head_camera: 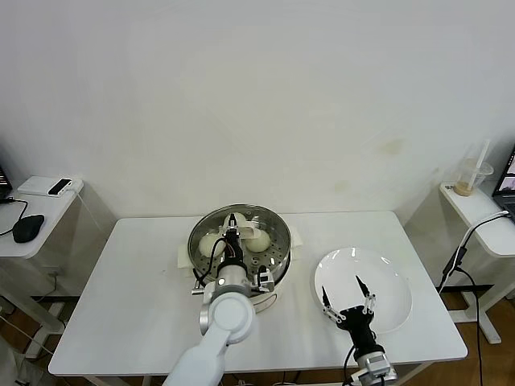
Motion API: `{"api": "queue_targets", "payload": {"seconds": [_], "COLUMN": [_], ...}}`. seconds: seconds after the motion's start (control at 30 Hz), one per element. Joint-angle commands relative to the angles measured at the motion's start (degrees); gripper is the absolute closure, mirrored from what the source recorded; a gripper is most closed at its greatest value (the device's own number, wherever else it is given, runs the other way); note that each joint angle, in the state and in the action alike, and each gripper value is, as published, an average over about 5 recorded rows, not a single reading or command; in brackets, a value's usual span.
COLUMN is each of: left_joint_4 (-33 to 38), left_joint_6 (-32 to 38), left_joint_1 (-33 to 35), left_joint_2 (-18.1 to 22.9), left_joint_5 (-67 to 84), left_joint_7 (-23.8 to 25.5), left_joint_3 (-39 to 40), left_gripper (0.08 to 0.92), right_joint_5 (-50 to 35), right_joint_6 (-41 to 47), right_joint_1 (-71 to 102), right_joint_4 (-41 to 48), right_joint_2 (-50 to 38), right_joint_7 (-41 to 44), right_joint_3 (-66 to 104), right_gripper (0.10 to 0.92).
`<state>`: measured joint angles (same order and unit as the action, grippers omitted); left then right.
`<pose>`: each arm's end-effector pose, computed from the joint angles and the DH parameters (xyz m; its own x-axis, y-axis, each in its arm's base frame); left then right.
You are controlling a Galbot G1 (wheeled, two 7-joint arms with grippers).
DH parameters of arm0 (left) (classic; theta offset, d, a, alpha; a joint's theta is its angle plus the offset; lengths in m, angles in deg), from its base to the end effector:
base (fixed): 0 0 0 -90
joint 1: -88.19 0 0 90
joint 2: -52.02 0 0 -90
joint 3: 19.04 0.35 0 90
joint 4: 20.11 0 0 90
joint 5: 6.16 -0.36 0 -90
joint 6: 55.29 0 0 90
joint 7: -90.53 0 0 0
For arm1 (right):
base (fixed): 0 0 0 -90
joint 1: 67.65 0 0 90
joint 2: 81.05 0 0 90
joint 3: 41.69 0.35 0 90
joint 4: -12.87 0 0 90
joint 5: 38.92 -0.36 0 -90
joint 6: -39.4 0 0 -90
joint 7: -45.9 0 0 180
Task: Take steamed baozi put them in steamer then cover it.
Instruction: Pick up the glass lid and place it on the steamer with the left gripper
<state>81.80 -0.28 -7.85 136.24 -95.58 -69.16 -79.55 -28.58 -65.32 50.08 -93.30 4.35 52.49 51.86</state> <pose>0.3356 -0.1448 -0.2579 -0.9941 -0.0776 0.0753 0.0723 0.0408 0.9966 0.1904 -0.0414 -0.3794 -0.9895 -0.1434 -0.0180 -0.1328 0.9516 -0.2770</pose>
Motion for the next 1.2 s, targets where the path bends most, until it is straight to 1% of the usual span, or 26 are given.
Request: {"api": "queue_targets", "payload": {"seconds": [0.03, 0.53, 0.87, 0.97, 1.2], "left_joint_4": [-0.84, -2.96, -0.98, 0.04, 3.41], "left_joint_6": [-0.07, -0.05, -0.01, -0.01, 0.20], "left_joint_1": [-0.20, -0.93, 0.82, 1.49, 2.72], "left_joint_2": [0.65, 1.30, 1.30, 1.27, 0.33], "left_joint_5": [-0.32, 1.01, 1.07, 1.07, 1.00], "left_joint_7": [0.05, -1.44, -2.12, -2.13, -2.25], "left_joint_3": [-0.19, -1.39, -0.98, -0.51, 0.25], "left_gripper": [0.860, 0.860, 0.856, 0.812, 0.610], "right_joint_5": [0.09, 0.20, 0.21, 0.26, 0.48], "right_joint_6": [-0.09, -0.20, -0.14, -0.12, -0.08], "right_joint_1": [-0.01, 0.16, 0.09, 0.06, 0.25], "right_joint_4": [0.01, -0.10, -0.20, -0.14, -0.26], "right_joint_2": [0.02, -0.18, -0.26, -0.25, -0.21], "right_joint_7": [0.05, 0.09, 0.21, 0.23, 0.26], "right_joint_3": [-0.17, -0.58, -1.01, -1.11, -1.15], "right_gripper": [0.203, 0.203, 0.203, 0.203, 0.203]}}
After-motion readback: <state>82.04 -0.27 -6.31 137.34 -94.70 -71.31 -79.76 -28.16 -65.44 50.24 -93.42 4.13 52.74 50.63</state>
